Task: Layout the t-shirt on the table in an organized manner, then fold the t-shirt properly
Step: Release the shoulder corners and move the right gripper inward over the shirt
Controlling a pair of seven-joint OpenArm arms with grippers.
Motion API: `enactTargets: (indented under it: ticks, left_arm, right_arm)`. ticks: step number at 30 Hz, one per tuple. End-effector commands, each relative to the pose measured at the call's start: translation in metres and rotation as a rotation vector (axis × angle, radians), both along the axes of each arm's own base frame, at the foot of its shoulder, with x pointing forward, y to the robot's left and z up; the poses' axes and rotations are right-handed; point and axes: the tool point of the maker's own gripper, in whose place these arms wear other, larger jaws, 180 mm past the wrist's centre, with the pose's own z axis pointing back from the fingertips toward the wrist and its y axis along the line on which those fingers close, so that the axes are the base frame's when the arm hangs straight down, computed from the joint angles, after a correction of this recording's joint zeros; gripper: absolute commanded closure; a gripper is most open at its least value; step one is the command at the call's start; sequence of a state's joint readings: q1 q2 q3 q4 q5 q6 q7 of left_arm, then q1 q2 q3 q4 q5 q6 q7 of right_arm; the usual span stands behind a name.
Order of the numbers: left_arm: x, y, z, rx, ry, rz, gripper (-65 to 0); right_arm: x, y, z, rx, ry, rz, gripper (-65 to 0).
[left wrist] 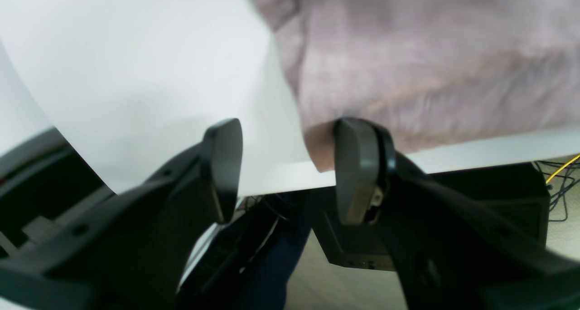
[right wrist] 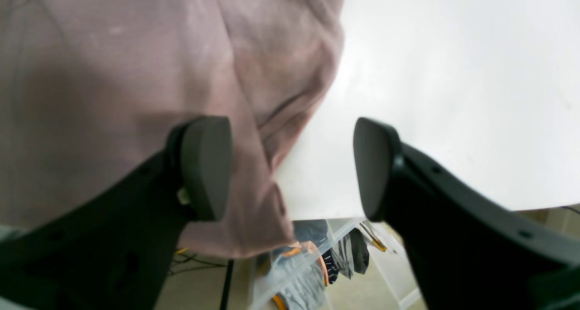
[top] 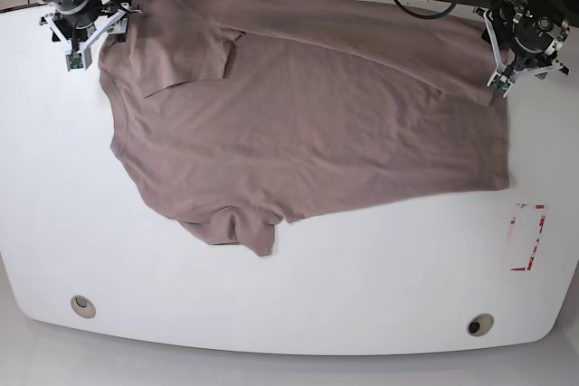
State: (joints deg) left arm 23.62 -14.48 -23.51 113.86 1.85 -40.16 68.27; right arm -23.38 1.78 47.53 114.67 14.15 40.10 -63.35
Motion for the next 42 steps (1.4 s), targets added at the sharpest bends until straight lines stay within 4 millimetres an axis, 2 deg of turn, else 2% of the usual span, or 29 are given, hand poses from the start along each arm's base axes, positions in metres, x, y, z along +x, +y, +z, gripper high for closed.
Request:
enactTargets:
  ticks: [1,5,11,15,20,27,32,38,42]
  left_arm:
    - [0.019,0.014,0.020,0.056,-0.055,-0.014,-30.7]
    - [0.032,0.015,0.028,0.059,-0.094,-0.015,-30.7]
    - [0.041,0.032,0.043,0.125,-0.091,-0.001,-30.6]
    - [0.041,0.040,0.049,0.145,-0.092,0.022,-30.6]
    - [0.037,0.059,0.059,0.161,-0.124,0.096,-30.6]
    - [0.042,0.059,0.062,0.160,-0.139,0.101,-30.6]
    - [0.040,0.054,0.057,0.141,-0.137,0.108,-30.6]
    - [0.039,0.051,0.055,0.131,-0.137,0.115,-30.6]
    - [0.039,0.051,0.054,0.130,-0.136,0.113,-30.6]
  right_arm:
    - [0.018,-0.005,0.014,-0.024,-0.059,0.007,-40.4]
    - [0.035,-0.004,0.021,-0.024,-0.102,0.013,-40.6]
    - [0.065,0.030,0.020,0.022,-0.139,0.116,-40.7]
    - [0.072,0.049,0.016,0.046,-0.125,0.174,-40.3]
    - [0.074,0.066,0.005,0.094,-0.110,0.184,-40.3]
    - [0.070,0.067,0.002,0.101,-0.099,0.183,-40.1]
    - [0.067,0.070,-0.005,0.125,-0.082,0.181,-40.6]
    - [0.065,0.088,-0.021,0.167,-0.037,0.222,-40.3]
    - [0.066,0.093,-0.025,0.184,-0.032,0.231,-40.3]
